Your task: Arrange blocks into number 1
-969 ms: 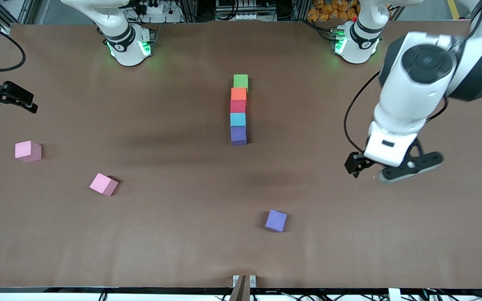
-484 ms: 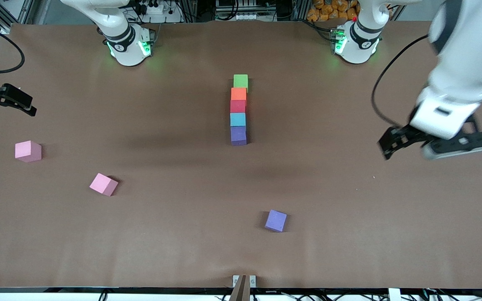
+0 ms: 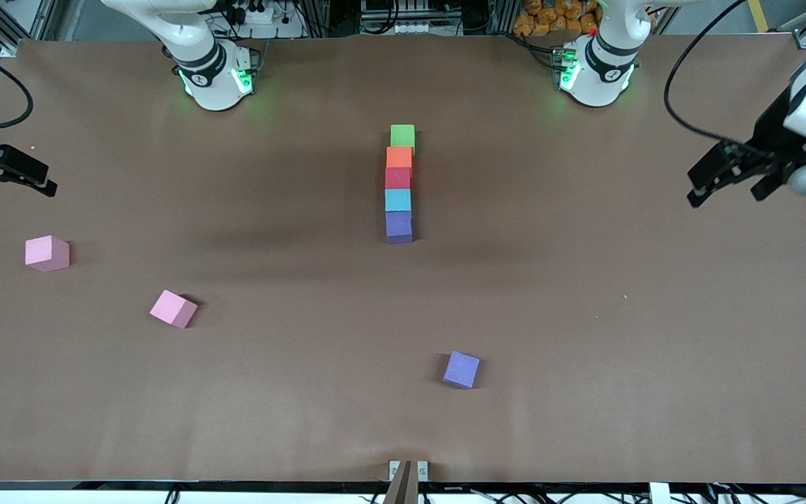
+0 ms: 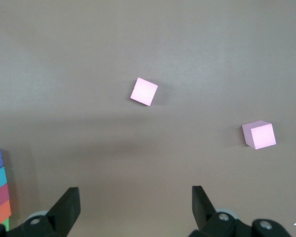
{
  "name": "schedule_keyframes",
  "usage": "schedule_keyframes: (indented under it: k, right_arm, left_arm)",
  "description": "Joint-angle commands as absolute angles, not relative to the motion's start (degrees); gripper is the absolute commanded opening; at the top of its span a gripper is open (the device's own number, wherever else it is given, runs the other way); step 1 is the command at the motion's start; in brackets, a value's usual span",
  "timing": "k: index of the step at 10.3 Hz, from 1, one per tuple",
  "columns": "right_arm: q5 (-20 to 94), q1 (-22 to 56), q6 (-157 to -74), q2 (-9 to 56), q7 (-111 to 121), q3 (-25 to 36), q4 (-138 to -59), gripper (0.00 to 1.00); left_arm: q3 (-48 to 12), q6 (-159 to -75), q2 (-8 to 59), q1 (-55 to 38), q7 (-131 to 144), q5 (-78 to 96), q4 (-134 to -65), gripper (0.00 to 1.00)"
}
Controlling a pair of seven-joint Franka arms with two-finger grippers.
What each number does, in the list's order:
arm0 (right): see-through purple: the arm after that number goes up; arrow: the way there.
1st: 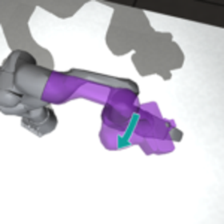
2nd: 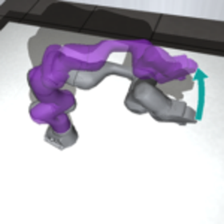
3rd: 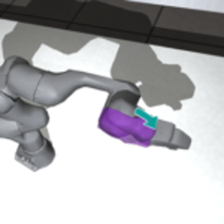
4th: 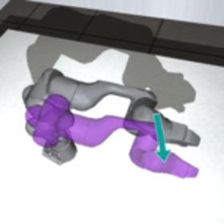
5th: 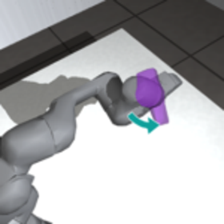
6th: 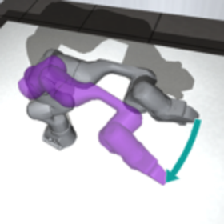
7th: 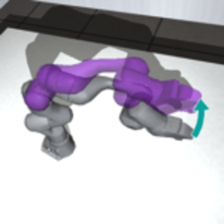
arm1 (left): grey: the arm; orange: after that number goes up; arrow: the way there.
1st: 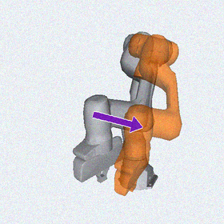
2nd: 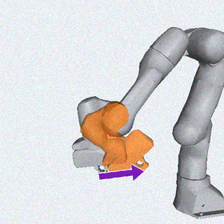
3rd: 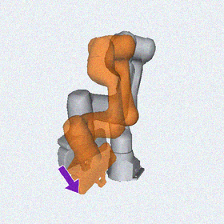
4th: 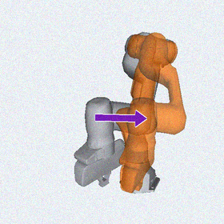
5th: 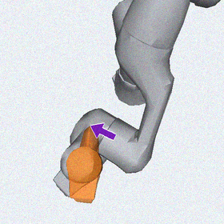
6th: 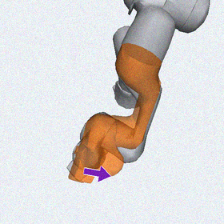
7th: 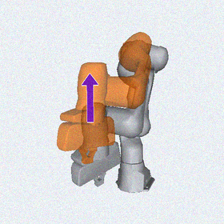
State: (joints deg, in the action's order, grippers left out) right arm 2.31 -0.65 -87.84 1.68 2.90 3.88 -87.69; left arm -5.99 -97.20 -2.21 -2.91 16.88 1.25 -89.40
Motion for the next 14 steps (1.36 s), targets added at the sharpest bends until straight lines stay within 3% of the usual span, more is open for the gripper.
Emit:
schedule_keyframes:
  k: [1, 11, 14]
  right_arm:
    - [3.5, 0.9, -87.0, 2.5, 3.7, 4.7, -86.4, 1.00]
    - [2.9, 0.3, -83.3, 1.9, 2.8, 0.8, -85.9, 1.00]
    - [3.2, 1.1, -82.4, 1.9, 3.0, 0.7, -85.9, 1.00]
  left_arm:
    - [-5.1, -94.1, -4.3, -3.8, 15.8, 3.7, -90.7, 1.00]
    - [-2.5, -91.3, -3.9, -2.1, 8.4, 6.8, -86.7, 1.00]
    - [1.2, -91.3, -4.0, -2.4, 7.9, 5.0, -85.9, 1.00]
